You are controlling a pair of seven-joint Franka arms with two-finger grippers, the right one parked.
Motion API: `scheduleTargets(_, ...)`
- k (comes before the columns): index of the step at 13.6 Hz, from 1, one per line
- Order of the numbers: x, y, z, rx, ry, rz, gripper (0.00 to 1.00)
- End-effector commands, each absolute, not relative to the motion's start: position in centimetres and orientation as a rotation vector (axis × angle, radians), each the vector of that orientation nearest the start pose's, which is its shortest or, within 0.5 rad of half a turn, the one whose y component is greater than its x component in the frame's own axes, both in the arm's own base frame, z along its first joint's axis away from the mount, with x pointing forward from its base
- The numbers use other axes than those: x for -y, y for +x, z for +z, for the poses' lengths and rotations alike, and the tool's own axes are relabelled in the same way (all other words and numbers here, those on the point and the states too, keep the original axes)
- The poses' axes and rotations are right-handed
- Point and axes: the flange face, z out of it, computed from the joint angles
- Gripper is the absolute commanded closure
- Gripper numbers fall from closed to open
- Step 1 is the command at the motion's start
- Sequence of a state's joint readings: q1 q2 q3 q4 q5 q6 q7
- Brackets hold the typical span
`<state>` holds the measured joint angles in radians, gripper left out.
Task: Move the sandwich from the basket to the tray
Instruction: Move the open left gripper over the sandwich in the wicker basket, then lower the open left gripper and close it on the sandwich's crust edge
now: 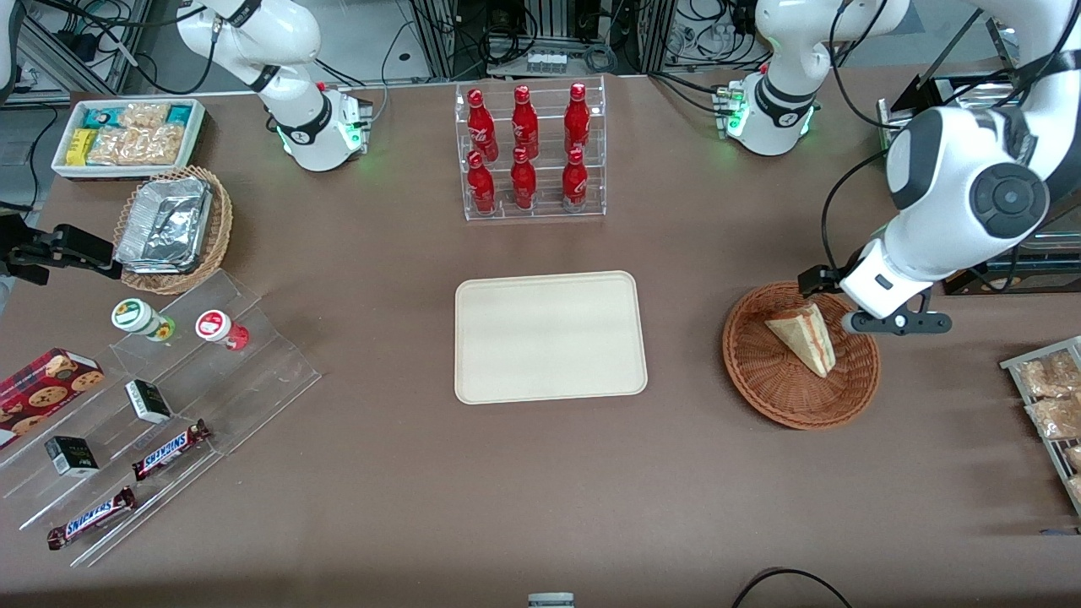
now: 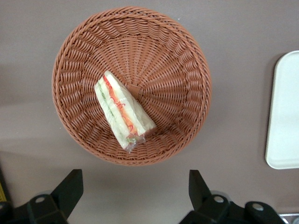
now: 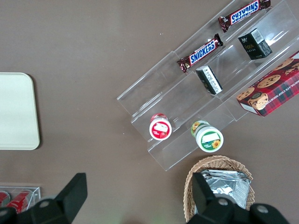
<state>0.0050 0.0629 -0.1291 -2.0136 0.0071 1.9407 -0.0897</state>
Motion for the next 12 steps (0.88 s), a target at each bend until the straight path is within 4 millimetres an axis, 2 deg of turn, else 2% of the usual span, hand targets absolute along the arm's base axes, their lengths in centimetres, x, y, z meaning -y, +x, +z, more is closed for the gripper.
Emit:
scheduleTargets(1,6.0,55.2,39.3,-0.024,-3.123,0.212,0.0)
scheduleTargets(3,4.5,55.2,38.4,0.102,-3.122,0.188,0.0)
scheduleTargets(5,3.7,55.0,37.8,0.345,-3.102,0.155,0.0)
scheduleTargets(6,3.7,54.9,37.5,0.512,-3.075,0.149,0.0)
scheduleTargets(8,4.3,55.3,36.5,0.966,-2.954,0.108,0.0)
scheduleTargets(9,4.8,55.2,35.8,1.08,-2.913,0.09,0.0)
scheduleTargets(12,4.7,54.7,34.7,1.093,-2.909,0.071,0.0)
